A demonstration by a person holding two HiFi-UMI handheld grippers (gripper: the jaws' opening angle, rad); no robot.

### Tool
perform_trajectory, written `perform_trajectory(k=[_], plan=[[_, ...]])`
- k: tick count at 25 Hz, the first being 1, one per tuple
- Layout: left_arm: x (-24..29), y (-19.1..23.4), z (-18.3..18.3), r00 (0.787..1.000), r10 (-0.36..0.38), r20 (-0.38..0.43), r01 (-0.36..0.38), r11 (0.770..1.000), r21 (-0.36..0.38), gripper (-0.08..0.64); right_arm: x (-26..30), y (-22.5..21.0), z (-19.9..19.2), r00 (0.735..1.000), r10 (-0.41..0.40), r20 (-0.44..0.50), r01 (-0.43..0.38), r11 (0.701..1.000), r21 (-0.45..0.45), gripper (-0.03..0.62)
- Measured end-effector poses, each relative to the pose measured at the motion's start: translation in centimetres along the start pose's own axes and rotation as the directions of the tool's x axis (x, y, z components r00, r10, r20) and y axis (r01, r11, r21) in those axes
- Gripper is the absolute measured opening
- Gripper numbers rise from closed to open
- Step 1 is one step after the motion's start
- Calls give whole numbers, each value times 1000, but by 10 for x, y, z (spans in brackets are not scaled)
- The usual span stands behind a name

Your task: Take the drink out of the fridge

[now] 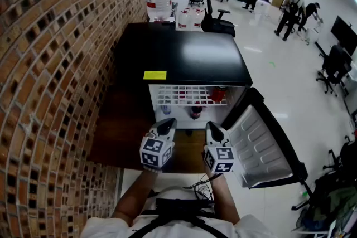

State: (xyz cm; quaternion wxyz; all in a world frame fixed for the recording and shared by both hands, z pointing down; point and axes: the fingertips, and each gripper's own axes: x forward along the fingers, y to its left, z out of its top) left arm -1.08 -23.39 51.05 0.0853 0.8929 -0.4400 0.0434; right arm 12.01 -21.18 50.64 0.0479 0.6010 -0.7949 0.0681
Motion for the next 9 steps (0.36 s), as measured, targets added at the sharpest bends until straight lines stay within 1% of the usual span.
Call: perform_trajectory(k=[9], plan=[[-2,1,0,1000,2,0,-2,1000,2,5,-1,3,2,1000,6,2,-6,1000,-7,15]])
